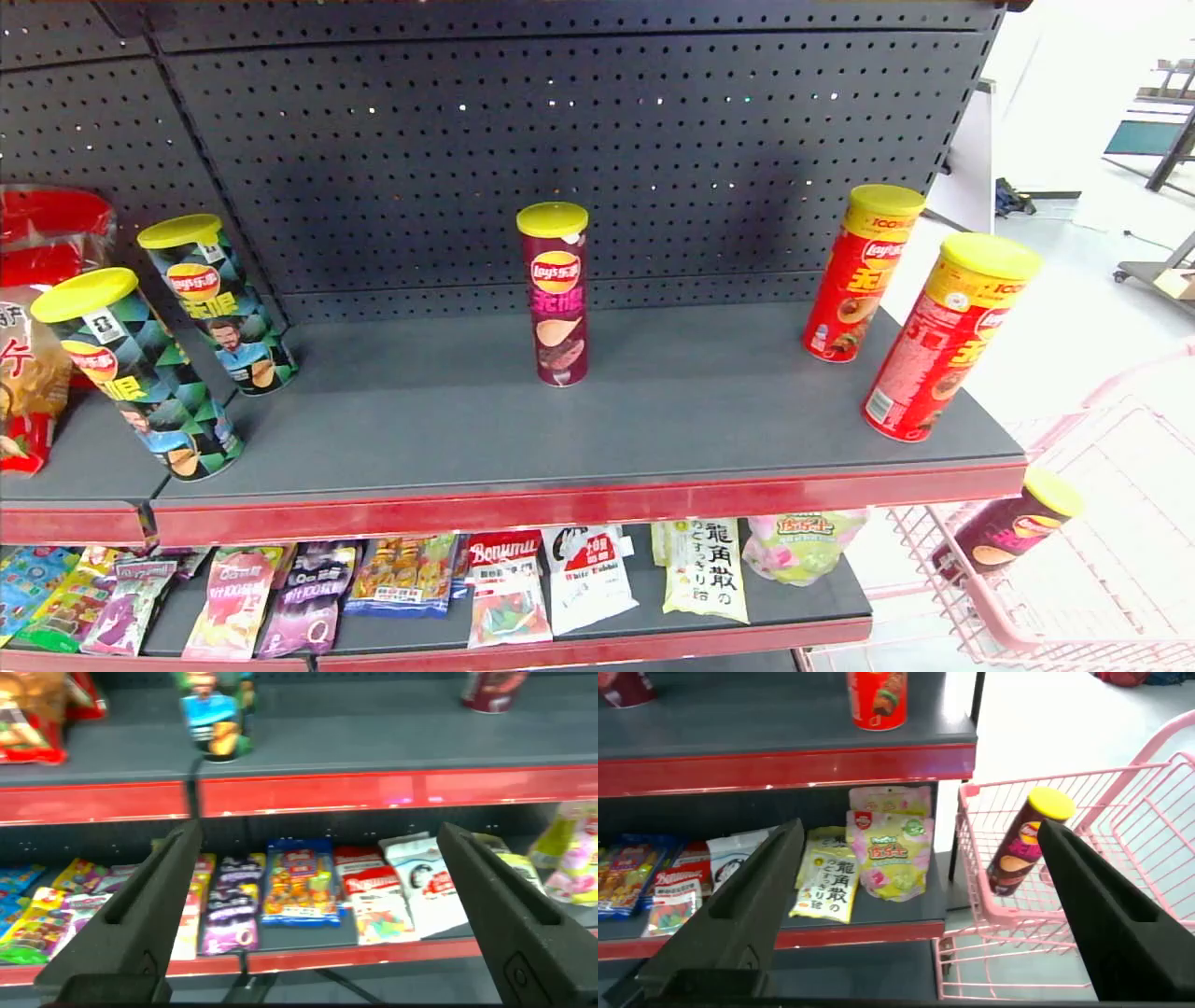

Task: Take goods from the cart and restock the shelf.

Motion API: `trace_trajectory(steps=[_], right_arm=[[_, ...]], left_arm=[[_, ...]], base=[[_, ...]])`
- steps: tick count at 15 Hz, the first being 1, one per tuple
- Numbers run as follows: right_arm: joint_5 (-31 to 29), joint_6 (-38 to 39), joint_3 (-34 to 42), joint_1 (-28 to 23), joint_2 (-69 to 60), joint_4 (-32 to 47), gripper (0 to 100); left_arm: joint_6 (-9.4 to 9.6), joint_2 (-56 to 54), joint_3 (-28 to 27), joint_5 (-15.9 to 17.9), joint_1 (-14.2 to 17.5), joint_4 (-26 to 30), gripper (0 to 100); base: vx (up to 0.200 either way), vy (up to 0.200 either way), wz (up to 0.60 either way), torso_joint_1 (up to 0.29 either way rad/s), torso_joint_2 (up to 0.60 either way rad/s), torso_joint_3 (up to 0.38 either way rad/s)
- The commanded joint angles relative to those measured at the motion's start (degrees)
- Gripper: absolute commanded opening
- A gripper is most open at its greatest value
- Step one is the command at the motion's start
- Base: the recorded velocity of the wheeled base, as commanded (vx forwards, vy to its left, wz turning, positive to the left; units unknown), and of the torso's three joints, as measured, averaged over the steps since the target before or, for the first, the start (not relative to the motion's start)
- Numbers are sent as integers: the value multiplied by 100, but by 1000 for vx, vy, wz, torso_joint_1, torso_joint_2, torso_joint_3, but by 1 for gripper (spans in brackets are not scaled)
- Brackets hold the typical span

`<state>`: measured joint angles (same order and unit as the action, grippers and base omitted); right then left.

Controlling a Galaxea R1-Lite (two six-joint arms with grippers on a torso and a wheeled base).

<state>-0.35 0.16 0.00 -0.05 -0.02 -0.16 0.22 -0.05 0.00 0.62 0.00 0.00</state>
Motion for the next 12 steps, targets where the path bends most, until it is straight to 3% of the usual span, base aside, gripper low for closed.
trace_trajectory(steps=[1, 12], right_arm=[[0, 2, 0, -4, 2, -2, 100], [0, 2, 0, -4, 2, -2, 100]], left_arm=[[-4, 5, 0, -1, 0, 0, 100], [4, 5, 0, -1, 0, 0, 100]], base=[[0, -200, 0, -2, 7, 7], [0, -200, 0, 2, 1, 1]])
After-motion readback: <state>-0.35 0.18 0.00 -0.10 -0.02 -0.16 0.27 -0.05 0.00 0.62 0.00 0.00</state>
